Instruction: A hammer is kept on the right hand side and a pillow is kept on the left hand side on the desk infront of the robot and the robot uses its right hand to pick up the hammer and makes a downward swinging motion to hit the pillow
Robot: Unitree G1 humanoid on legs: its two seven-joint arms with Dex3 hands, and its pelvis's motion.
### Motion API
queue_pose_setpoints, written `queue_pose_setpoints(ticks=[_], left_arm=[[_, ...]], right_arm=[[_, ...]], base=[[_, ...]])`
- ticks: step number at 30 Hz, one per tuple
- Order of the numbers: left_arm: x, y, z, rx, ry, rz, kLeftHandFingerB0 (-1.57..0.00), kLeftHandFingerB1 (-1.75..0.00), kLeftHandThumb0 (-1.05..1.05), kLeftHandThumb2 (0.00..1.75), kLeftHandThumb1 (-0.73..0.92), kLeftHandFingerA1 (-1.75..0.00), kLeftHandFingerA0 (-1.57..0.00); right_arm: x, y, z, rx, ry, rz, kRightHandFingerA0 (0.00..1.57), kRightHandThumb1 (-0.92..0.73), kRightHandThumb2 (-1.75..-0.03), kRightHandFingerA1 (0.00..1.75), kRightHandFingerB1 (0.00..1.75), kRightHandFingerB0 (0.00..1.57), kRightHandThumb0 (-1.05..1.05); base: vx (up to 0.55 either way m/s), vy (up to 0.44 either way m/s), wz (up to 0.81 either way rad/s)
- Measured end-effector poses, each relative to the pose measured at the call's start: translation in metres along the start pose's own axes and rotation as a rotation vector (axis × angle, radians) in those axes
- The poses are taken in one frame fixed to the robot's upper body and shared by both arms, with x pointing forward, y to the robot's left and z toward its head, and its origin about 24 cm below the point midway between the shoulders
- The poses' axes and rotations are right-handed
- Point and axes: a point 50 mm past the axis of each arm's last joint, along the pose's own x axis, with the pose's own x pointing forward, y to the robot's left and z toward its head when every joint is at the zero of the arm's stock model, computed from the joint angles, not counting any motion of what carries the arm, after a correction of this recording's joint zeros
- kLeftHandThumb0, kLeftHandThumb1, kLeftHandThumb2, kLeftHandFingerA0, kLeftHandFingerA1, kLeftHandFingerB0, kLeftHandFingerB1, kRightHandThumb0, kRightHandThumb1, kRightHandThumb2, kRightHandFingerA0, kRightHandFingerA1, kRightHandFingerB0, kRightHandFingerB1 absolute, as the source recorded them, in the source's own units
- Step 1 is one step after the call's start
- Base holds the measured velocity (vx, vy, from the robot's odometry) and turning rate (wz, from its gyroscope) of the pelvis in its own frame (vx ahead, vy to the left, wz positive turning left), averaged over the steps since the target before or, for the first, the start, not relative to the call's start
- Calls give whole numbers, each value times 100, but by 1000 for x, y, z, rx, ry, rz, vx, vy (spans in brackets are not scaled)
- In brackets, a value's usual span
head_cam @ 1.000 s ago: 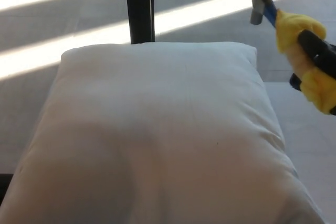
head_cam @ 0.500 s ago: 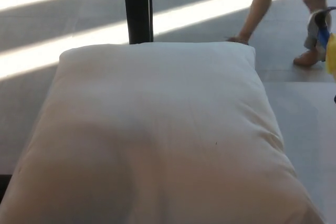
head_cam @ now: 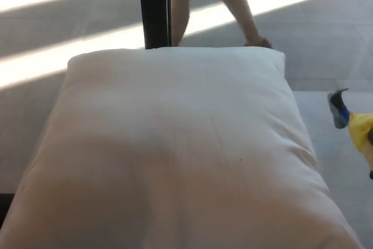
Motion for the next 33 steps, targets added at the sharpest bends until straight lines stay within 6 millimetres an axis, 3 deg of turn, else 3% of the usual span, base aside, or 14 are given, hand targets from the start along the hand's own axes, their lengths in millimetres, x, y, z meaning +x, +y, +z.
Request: queue_pose_setpoints(ticks=[1, 6, 7, 8, 9, 16, 17, 23, 24, 25, 26, 27, 29, 33], left_arm=[[0, 0, 0, 0, 0, 0, -48, -48, -65, 61, 73, -59, -69], [0, 0, 0, -1, -1, -1, -48, -45, -65, 62, 73, -55, -66], [0, 0, 0, -1, -1, -1, -39, -56, -67, 98, 59, -66, -59], [0, -1, 0, 0, -1, -1, -39, -56, -67, 98, 59, -66, -59], [0, -1, 0, 0, -1, -2, -47, -45, -66, 62, 73, -56, -65], [0, -1, 0, 0, -1, -2, -46, -45, -67, 62, 73, -55, -63], [0, -1, 0, 0, -1, -2, -48, -47, -67, 61, 72, -58, -66], [0, -1, 1, -1, -2, -2, -52, -48, -68, 61, 72, -58, -67], [0, -1, 1, -1, -2, -2, -48, -46, -68, 62, 73, -57, -65], [0, -1, 1, -1, -2, -2, -49, -46, -67, 61, 72, -56, -65], [0, -1, 1, 0, -2, -2, -49, -46, -67, 61, 72, -56, -65], [0, -1, 1, 0, -2, -2, -47, -45, -66, 62, 73, -56, -65], [0, -1, 1, 0, -3, -2, -47, -44, -67, 62, 74, -55, -65], [1, -1, 1, 0, -3, -3, -47, -45, -71, 62, 73, -55, -62]], right_arm=[[1, 0, -3, -16, 4, -10, 86, -61, -98, 174, 148, 75, -17], [4, 0, -6, -139, -41, -80, 95, -63, -95, 167, 140, 77, -15], [4, 0, -6, -148, -45, -85, 103, -67, -95, 169, 140, 80, -20], [5, -1, -5, -180, -62, -105, 103, -67, -95, 169, 140, 80, -20], [5, -1, -4, -196, -71, -114, 96, -64, -88, 165, 134, 82, -16], [6, 0, 0, -351, -151, -194, 90, -66, -87, 170, 145, 78, -24], [7, 0, 0, -385, -167, -207, 90, -65, -88, 169, 133, 82, -25], [9, 1, -1, -528, -229, -259, 90, -64, -86, 163, 123, 82, -21], [10, 1, -2, -563, -243, -268, 90, -64, -79, 160, 111, 85, -21], [10, 1, -2, -571, -247, -270, 86, -68, -66, 154, 86, 85, -26], [10, 2, -3, -597, -257, -276, 86, -68, -66, 154, 86, 85, -26], [11, 2, -4, -649, -271, -291, 87, -69, -60, 144, 63, 84, -25], [12, 1, -8, -709, -280, -303, 86, -67, -59, 111, 58, 82, -25], [16, 1, -19, -824, -287, -313, 88, -71, -60, 120, 54, 66, -27]], base=[[0, 0, 0], [0, 0, 0], [0, 0, 0], [0, 0, 0], [0, 0, 0], [0, 0, 0], [0, 0, 0], [0, 0, 0], [0, 0, 0], [0, 0, 0], [0, 0, 0], [0, 0, 0], [0, 0, 0], [0, 0, 0]])
